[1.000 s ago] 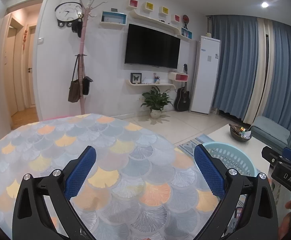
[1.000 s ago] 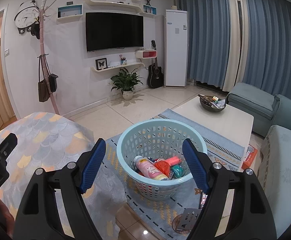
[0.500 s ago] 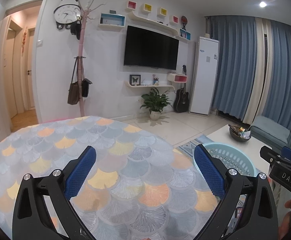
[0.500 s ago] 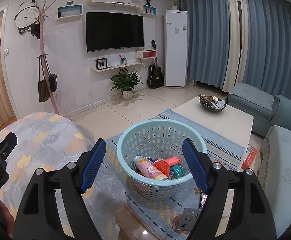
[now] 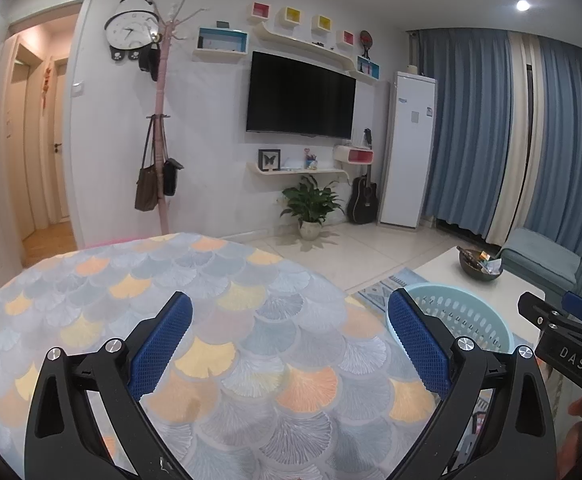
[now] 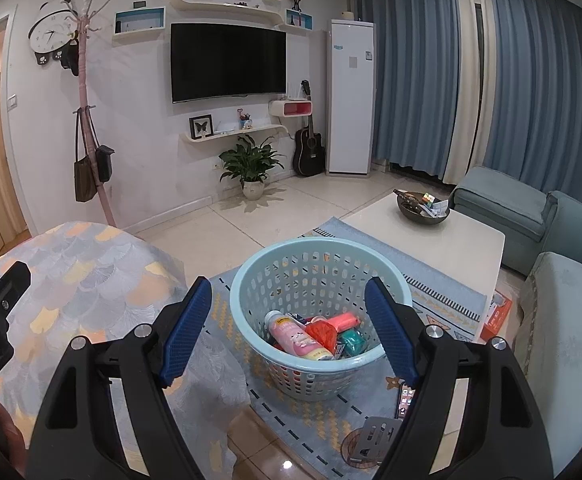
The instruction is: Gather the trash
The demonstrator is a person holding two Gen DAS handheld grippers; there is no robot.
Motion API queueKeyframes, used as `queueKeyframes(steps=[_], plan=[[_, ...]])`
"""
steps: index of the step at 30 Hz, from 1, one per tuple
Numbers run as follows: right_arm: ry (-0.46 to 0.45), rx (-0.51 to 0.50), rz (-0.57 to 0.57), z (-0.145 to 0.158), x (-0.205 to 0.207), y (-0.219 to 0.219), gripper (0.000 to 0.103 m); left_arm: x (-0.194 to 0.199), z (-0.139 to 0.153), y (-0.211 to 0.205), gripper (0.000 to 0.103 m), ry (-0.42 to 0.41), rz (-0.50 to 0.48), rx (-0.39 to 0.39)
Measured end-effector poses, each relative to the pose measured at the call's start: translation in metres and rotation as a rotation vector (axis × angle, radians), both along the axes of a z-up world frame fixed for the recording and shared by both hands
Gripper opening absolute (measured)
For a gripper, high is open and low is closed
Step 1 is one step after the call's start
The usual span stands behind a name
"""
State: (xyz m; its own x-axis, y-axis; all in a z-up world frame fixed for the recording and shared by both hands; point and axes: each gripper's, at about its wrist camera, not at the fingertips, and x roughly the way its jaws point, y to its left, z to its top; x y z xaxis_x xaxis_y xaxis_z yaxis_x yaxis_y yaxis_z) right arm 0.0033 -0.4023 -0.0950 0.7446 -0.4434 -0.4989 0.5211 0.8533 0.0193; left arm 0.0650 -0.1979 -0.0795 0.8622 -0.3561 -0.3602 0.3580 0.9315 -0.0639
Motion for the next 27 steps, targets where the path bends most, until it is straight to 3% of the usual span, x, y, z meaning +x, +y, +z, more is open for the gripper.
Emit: queueKeyframes(steps=[17, 27], plan=[[-0.005, -0.007, -0.002, -0.003, 0.0, -0.006, 0.075, -0.003, 0.003, -0.001, 0.095, -0.022, 0.041, 0.04], [-0.022, -0.028, 0.016, 0.016, 0.004, 0.01, 0.075, -0.006, 0.028, 0.008, 0.095, -0.013, 0.029, 0.058]])
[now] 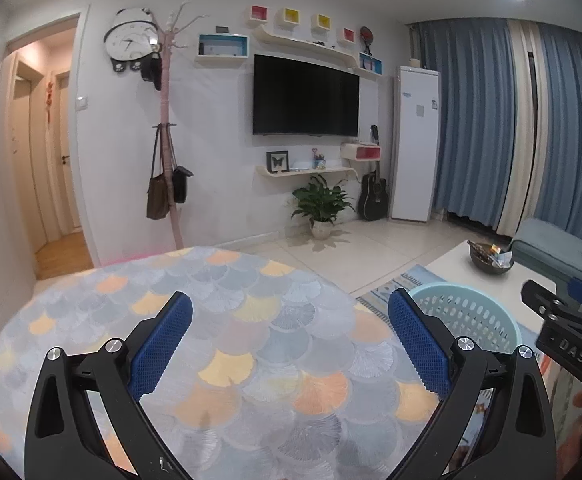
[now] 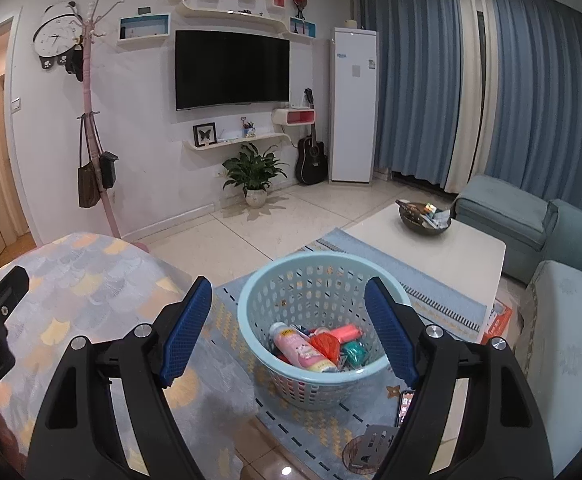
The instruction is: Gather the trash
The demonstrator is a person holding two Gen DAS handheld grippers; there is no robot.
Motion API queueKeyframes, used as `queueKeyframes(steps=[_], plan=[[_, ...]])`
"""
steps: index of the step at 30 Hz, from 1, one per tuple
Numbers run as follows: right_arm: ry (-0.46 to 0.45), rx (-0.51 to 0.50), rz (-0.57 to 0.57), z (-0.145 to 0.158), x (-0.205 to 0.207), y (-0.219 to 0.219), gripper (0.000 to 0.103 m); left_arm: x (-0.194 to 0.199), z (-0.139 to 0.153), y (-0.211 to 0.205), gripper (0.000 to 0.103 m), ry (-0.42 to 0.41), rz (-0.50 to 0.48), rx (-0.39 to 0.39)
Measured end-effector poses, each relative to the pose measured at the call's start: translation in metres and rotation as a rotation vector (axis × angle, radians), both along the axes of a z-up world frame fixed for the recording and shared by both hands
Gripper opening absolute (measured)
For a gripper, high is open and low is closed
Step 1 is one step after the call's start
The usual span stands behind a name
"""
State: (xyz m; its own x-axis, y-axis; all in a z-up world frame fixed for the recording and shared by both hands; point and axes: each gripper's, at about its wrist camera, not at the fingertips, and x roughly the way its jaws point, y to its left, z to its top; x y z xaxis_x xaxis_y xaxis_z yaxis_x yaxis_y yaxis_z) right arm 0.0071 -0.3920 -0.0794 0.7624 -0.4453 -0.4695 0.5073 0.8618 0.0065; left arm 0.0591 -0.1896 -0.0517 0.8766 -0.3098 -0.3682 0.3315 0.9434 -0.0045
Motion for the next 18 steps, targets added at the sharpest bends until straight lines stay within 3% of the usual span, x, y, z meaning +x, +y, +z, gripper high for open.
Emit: queueKeyframes(steps=[10, 18], plan=[[-0.034, -0.035, 0.115, 0.023, 0.016, 0.05, 0.075, -0.001, 0.02, 0.057, 0.095, 0.017, 0.112, -0.001], [-0.031, -0.04, 0.255, 0.029, 0.037, 0.105, 0.075, -0.006, 0.018, 0.12, 0.096, 0.063, 0.242, -0.006]])
